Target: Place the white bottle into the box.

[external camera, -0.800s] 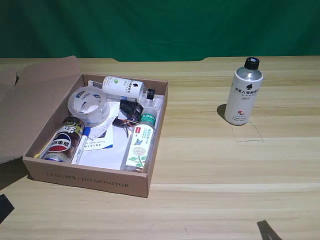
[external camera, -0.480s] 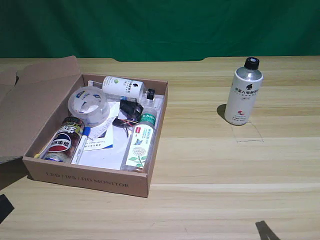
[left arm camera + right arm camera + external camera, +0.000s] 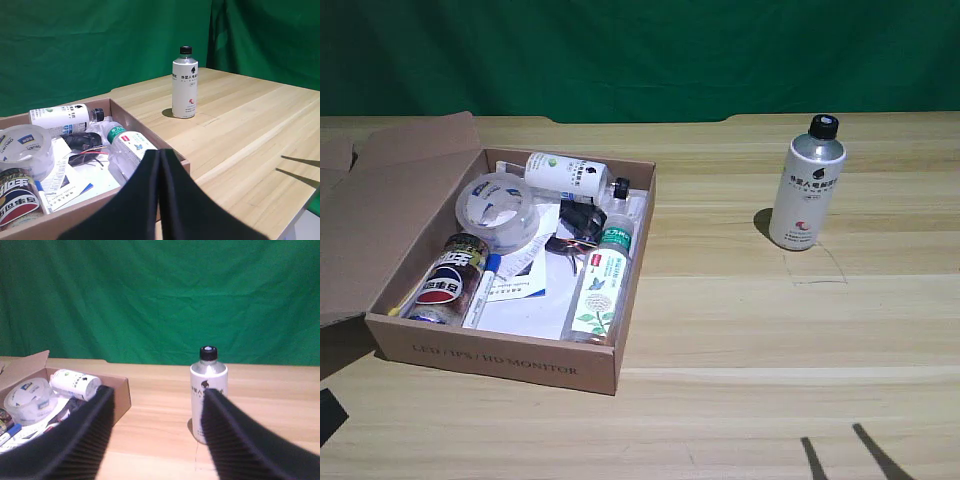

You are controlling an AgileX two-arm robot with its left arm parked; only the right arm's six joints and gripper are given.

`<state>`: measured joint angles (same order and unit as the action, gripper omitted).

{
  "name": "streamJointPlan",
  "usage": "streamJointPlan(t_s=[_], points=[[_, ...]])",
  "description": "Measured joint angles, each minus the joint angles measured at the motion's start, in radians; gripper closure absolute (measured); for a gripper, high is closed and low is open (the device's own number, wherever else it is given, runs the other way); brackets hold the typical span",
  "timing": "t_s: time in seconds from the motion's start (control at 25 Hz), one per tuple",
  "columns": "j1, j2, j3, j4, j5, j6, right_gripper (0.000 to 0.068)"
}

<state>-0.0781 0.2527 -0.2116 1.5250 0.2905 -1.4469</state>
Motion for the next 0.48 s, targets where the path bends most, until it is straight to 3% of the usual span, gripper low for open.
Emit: streamJointPlan(t_s=[0.08, 0.2, 0.32, 0.48], points=[[0.0, 0.081, -0.025, -0.01, -0.001, 0.031, 0.0101], [0.0, 0.209, -0.085, -0.038, 0.038, 0.045, 0.0009], [0.0, 0.347, -0.182, -0.106, 0.103, 0.061, 0.0004], [0.0, 0.596, -0.326, -0.263, 0.189, 0.209, 0.0004]])
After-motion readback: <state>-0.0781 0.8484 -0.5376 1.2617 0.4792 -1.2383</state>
